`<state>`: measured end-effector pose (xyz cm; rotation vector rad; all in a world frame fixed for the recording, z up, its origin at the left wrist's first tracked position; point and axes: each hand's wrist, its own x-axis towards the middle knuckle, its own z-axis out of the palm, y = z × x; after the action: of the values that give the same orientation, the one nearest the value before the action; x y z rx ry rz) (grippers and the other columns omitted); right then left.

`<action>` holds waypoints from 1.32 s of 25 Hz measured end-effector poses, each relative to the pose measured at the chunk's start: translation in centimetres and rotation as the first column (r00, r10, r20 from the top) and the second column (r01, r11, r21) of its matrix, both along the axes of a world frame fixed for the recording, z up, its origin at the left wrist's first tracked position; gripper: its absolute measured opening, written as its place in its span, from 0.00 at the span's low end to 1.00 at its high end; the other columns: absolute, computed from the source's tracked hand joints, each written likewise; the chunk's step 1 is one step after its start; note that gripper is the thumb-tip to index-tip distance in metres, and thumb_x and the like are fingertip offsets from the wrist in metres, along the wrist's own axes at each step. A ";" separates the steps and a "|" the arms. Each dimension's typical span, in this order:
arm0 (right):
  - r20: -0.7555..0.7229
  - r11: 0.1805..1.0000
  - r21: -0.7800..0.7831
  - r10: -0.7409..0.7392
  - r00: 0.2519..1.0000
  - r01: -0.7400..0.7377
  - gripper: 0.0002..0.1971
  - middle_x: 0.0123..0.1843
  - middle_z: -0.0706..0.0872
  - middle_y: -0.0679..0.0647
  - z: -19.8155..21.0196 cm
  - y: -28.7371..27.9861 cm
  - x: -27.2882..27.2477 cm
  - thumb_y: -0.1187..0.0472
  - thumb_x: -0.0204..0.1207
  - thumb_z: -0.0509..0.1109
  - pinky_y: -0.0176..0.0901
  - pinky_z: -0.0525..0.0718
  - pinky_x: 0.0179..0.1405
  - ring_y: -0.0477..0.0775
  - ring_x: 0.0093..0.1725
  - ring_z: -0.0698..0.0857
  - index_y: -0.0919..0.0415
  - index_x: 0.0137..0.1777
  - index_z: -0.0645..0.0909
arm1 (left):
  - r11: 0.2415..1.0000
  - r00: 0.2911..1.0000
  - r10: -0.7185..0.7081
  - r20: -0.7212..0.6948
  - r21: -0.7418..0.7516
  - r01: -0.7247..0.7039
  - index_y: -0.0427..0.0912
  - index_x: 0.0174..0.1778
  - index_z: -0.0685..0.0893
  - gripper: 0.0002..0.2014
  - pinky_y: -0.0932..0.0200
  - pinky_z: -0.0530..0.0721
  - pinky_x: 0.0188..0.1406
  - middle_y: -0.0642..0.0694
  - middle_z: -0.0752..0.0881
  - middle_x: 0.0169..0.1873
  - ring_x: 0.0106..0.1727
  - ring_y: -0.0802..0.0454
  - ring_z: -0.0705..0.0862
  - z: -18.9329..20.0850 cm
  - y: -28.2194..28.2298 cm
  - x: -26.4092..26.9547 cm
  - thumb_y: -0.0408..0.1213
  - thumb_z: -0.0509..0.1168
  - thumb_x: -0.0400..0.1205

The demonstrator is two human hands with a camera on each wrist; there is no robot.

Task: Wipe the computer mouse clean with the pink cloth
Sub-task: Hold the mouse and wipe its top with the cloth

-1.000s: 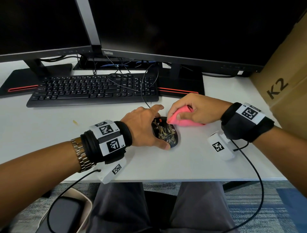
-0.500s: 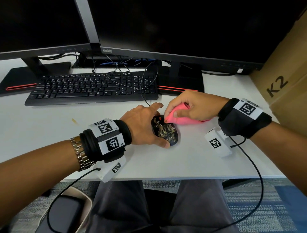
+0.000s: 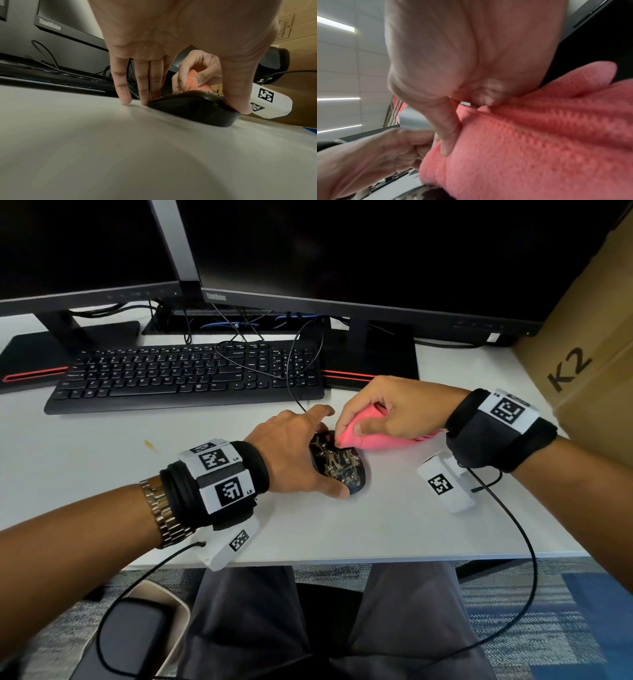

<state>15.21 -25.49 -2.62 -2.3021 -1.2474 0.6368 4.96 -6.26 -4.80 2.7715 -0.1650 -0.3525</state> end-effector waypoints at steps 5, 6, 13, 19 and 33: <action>-0.014 1.000 0.019 -0.003 1.000 0.003 0.13 0.57 0.94 0.38 0.4 -0.6 -0.2 0.65 0.85 0.72 0.46 0.85 0.70 0.40 0.61 0.90 0.49 0.62 0.93 | 1.000 1.000 -0.006 0.005 -0.007 0.006 0.55 0.81 0.59 0.59 0.47 0.79 0.69 0.56 0.81 0.71 0.70 0.48 0.77 -0.2 0.1 0.1 0.70 0.77 0.56; -0.004 0.999 0.029 -0.024 1.000 0.024 0.13 0.57 0.94 0.38 0.2 -0.5 -0.1 0.65 0.85 0.72 0.47 0.85 0.70 0.39 0.61 0.90 0.48 0.61 0.93 | 1.000 1.000 -0.004 0.005 -0.007 0.004 0.55 0.81 0.59 0.59 0.47 0.79 0.68 0.56 0.81 0.71 0.70 0.48 0.77 -0.2 0.1 0.1 0.70 0.77 0.55; -0.044 1.000 0.011 -0.024 0.999 0.025 0.12 0.39 0.90 0.25 1.1 -1.4 -1.3 0.70 0.84 0.71 0.18 0.81 0.35 0.23 0.35 0.87 0.58 0.60 0.93 | 1.000 1.000 -0.003 0.000 -0.012 0.003 0.56 0.80 0.59 0.60 0.46 0.79 0.68 0.55 0.81 0.70 0.69 0.48 0.78 -0.3 0.2 0.2 0.72 0.76 0.53; 0.029 0.999 0.035 -0.024 0.999 0.023 0.13 0.57 0.94 0.37 0.6 -0.7 -1.0 0.62 0.82 0.75 0.42 0.86 0.68 0.35 0.59 0.90 0.45 0.62 0.93 | 1.000 1.000 -0.001 -0.001 0.001 0.001 0.56 0.81 0.59 0.59 0.47 0.79 0.68 0.56 0.81 0.70 0.69 0.48 0.77 -0.2 0.1 0.1 0.71 0.76 0.55; -0.001 0.999 -0.004 0.036 0.999 -0.036 0.12 0.54 0.94 0.39 1.3 -0.6 -1.7 0.64 0.83 0.74 0.23 0.83 0.48 0.27 0.47 0.89 0.49 0.61 0.93 | 1.000 1.000 0.014 -0.010 -0.004 -0.014 0.58 0.80 0.58 0.62 0.46 0.79 0.68 0.56 0.82 0.70 0.70 0.48 0.77 -0.4 0.2 0.2 0.74 0.73 0.50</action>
<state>13.52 -26.10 -1.27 -2.2870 -1.2914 0.6531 5.15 -6.02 -5.24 2.7653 -0.1441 -0.3626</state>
